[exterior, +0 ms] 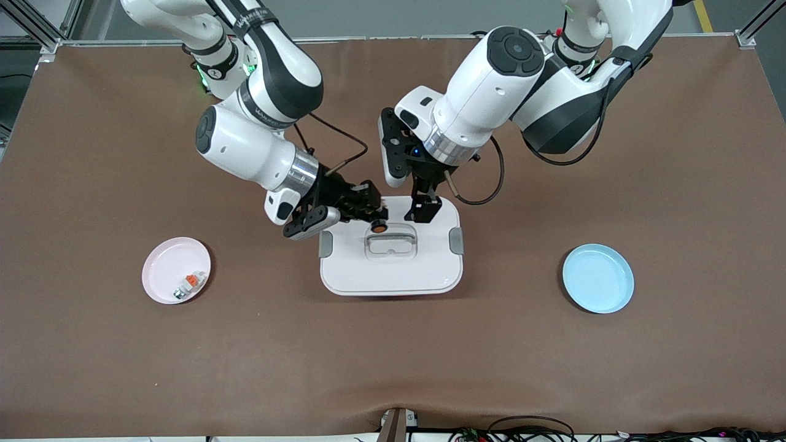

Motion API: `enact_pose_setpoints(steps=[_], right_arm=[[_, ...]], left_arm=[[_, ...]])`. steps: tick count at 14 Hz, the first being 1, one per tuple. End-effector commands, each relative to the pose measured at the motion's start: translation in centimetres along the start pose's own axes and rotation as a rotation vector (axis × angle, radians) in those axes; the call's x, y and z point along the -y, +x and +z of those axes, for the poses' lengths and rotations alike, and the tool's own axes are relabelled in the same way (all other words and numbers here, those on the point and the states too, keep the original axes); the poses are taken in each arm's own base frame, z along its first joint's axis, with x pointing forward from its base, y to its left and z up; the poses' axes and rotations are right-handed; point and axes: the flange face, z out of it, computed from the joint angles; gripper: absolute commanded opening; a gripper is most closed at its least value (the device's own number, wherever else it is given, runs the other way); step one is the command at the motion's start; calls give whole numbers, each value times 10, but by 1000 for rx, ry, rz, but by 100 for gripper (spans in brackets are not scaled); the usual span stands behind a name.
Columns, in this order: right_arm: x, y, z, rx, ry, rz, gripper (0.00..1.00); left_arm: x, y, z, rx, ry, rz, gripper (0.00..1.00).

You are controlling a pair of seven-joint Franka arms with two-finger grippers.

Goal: Transfer orange switch to right arm and place
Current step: 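Open the left gripper while the right gripper pulls the switch away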

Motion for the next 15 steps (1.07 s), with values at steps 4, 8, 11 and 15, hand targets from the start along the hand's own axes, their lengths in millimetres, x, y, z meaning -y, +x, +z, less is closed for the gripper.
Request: enact_pose_setpoints(steps=[4,8,11,15], right_arm=[[-68,15,-46,232,-307,-417,0],[-105,25,-80,339,-335,-782,0],[-142,31,-106,407,-361,-886,0],[-195,35,-136,470,-358,-997,0]], left_arm=[[-8,0,-20,47,-4,-248,100],[1,-9,-32,52,27,-460,100],[24,-31,-46,48,60,-589,100],[39,-62,-65,116,83,-722,100]])
